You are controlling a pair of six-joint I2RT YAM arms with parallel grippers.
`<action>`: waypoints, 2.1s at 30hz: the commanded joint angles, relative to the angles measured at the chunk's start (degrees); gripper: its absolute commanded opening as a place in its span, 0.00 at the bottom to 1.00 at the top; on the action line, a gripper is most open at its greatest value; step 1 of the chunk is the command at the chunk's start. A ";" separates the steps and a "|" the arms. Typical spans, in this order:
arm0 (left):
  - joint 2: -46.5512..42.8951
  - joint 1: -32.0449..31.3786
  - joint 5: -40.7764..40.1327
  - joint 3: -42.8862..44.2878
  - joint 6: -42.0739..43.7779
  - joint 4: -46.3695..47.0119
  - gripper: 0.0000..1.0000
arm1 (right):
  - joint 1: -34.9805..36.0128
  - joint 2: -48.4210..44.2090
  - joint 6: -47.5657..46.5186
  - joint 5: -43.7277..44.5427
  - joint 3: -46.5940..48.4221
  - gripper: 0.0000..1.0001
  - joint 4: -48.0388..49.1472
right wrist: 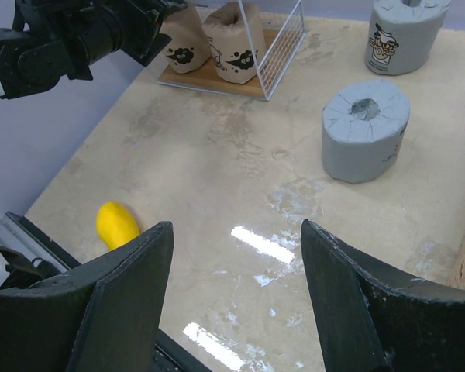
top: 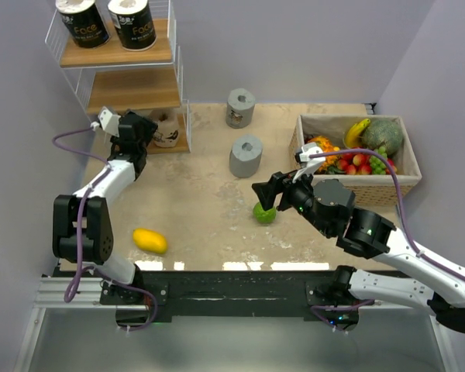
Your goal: Place and organize the paper towels onto the shelf
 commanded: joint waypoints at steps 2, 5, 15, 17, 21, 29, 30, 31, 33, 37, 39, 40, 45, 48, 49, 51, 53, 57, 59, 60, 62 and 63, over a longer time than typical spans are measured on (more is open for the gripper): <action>-1.75 -0.62 -0.35 -4.89 -0.36 -0.69 0.67 | 0.13 -0.31 0.35 -0.91 0.21 0.70 2.22; -0.17 -1.06 -0.96 -5.69 0.08 0.81 0.61 | 0.13 0.05 0.17 -1.52 0.12 0.70 2.66; 9.31 -1.15 0.97 2.03 0.17 1.34 0.61 | 0.22 1.01 -1.06 0.32 -0.05 0.70 3.54; 10.64 -1.15 1.59 3.27 0.17 1.60 0.61 | 0.13 1.63 -1.58 1.02 0.12 0.70 3.54; 13.19 -1.15 3.08 5.73 0.35 2.04 0.62 | 0.13 4.00 -2.29 1.81 0.82 0.70 3.45; 8.54 -1.06 2.82 3.11 0.53 -2.24 0.68 | 0.04 10.32 -4.65 6.64 1.53 0.70 4.41; 6.71 -1.06 2.91 2.75 -0.08 -3.75 0.69 | 0.04 11.46 -5.53 8.39 1.96 0.70 4.76; 5.64 -1.06 3.08 2.31 -0.61 -4.89 0.69 | -0.04 12.52 -6.41 9.54 2.49 0.70 4.85; 2.06 -1.06 4.13 0.12 -0.79 -7.27 0.71 | -0.48 16.47 -8.78 10.95 5.03 0.70 4.85; -5.42 -1.06 5.81 -3.49 3.41 -9.64 0.76 | -4.16 22.89 -11.07 8.34 10.39 0.70 5.29; -9.72 -1.06 7.03 -4.02 5.87 -14.90 0.76 | -9.34 26.48 -10.12 3.69 11.54 0.70 5.56; -11.05 -1.06 7.91 -3.93 8.32 -16.40 0.77 | -11.27 27.55 -9.67 -1.12 12.59 0.69 5.64; -20.18 -0.97 11.96 -3.22 17.39 -25.64 0.83 | -18.32 37.63 -9.58 -6.00 18.13 0.67 4.95; -25.64 -0.97 15.72 -6.73 21.96 -25.03 0.84 | -20.25 43.09 -9.58 -8.55 22.79 0.66 2.58; -26.79 -0.97 16.70 -8.14 23.71 -25.12 0.84 | -20.78 44.16 -9.76 -9.08 24.89 0.66 1.87; -28.64 -0.97 18.63 -9.20 25.48 -25.82 0.86 | -21.31 46.62 -10.11 -10.84 26.74 0.65 0.20; -29.78 -0.97 20.21 -10.34 28.20 -27.05 0.88 | -21.49 50.22 -11.07 -11.54 29.99 0.65 -1.72; -30.93 -0.97 22.58 -12.01 31.02 -28.37 0.92 | -21.58 55.94 -12.57 -11.98 36.06 0.64 -5.25; -31.71 -0.97 23.99 -12.19 31.20 -28.37 0.92 | -21.49 58.22 -13.53 -12.51 38.52 0.63 -5.87; -31.98 -0.97 24.17 -12.45 31.20 -28.20 0.92 | -21.49 59.01 -13.71 -12.42 39.05 0.63 -5.95; -32.51 -0.97 24.52 -12.54 31.11 -27.84 0.92 | -21.58 61.12 -14.33 -11.99 41.25 0.63 -7.26; -32.60 -0.97 24.53 -12.54 31.11 -27.76 0.92 | -21.49 61.83 -14.41 -11.98 41.86 0.63 -7.80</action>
